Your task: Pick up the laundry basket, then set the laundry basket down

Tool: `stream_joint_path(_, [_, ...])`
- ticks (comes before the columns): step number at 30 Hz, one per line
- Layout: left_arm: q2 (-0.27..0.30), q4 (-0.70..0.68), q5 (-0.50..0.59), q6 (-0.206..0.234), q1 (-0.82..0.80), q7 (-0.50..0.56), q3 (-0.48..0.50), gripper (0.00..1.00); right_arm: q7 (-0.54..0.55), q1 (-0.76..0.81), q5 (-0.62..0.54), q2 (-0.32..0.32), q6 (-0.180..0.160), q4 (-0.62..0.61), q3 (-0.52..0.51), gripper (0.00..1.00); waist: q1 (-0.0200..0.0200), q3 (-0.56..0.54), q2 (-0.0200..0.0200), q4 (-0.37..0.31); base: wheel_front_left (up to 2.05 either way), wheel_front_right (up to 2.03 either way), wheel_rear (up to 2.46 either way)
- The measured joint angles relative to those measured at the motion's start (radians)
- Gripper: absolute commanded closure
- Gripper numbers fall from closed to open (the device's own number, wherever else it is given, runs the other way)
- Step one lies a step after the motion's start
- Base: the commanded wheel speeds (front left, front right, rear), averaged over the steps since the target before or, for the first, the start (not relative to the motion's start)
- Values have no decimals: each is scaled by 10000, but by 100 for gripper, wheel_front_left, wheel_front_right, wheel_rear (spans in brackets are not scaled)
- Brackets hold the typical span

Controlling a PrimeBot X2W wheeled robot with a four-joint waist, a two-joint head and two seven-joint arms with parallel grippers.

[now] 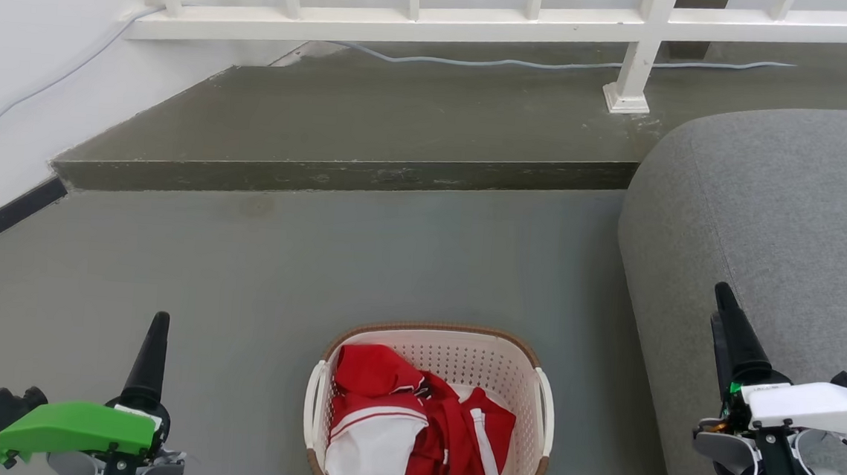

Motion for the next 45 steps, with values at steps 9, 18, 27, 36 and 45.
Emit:
stream_joint_path(9, [153, -136, 1453, 0, -50, -274, -98, 0, -376, -93, -1129, -286, 4, -15, 550, 0, 0, 8, 0, -9, 0, 0, 0])
stream_joint_path(18, [230, -307, 3066, 59, -89, -635, -372, 0, -679, -352, -2823, -625, 6, -2, 1221, 0, 0, 10, 0, -19, 0, 0, 0])
stream_joint_path(27, [314, -472, 4930, 343, -117, -984, -606, 0, -989, -497, -4560, -665, -8, -38, 1465, 0, 0, 22, 0, -28, 0, 0, 0])
stream_joint_path(36, [272, -694, 6178, 458, -208, -1312, -732, 0, -1323, -595, -5891, -669, -217, -73, 1651, 0, 0, 23, 0, -31, 0, 0, 0])
stream_joint_path(45, [226, -788, 7426, 483, -210, -1622, -859, 0, -1616, -600, -7124, -621, -360, -94, 1866, 0, 0, 20, 0, -34, 0, 0, 0])
